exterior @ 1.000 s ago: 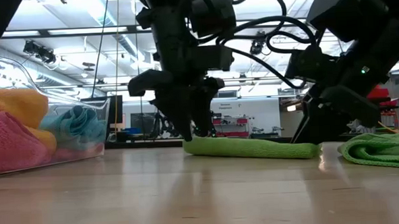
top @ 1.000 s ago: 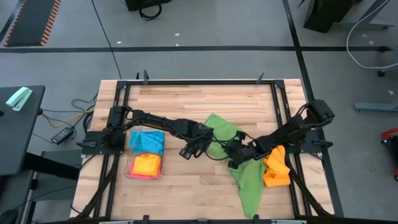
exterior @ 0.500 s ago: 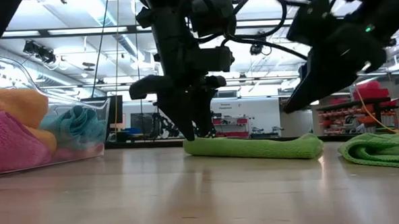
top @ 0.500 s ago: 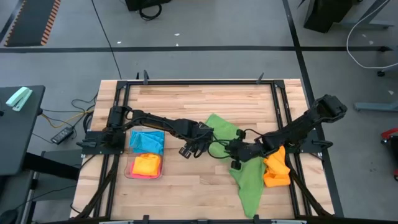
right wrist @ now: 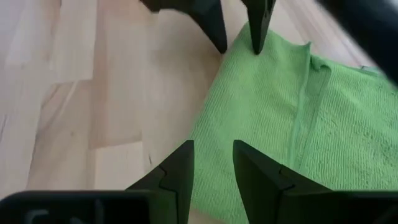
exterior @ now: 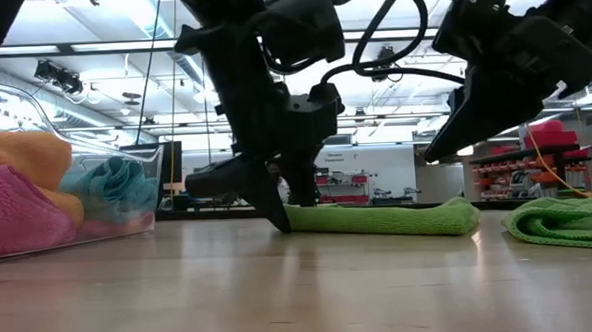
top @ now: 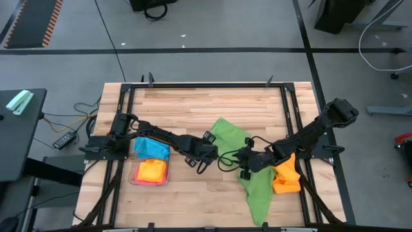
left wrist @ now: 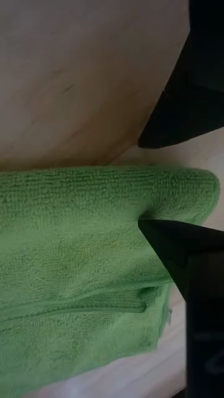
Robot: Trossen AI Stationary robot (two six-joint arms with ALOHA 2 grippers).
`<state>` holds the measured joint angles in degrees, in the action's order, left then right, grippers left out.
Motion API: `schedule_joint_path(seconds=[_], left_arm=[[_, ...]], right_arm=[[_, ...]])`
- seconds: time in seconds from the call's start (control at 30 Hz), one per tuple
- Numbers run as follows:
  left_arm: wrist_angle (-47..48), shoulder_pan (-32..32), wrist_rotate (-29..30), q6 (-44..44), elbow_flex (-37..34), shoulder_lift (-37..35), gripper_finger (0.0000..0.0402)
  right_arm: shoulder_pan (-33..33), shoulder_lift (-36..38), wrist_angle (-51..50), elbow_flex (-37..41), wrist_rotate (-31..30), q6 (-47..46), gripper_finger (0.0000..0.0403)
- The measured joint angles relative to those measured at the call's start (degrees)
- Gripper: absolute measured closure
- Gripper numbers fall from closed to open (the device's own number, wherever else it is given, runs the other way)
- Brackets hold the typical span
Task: Fold microfiber towels
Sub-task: Fold the left green microfiber cloth
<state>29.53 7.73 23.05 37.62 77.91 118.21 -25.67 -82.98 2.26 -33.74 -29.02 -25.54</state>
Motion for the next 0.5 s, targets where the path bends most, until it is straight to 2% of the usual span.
schedule_joint_path(seconds=[0.2, 0.5], left_arm=[[-0.73, -0.03, 0.89, -1.24, -0.57, -0.02, 0.023], [-2.22, -0.48, 2.8, -0.32, -0.68, 0.35, 0.0334]], right_arm=[[-0.18, 0.0, 1.78, 0.0, 0.51, 0.67, 0.0283], [-1.18, -0.35, 5.03, 0.0, 1.0, 1.31, 0.0283]])
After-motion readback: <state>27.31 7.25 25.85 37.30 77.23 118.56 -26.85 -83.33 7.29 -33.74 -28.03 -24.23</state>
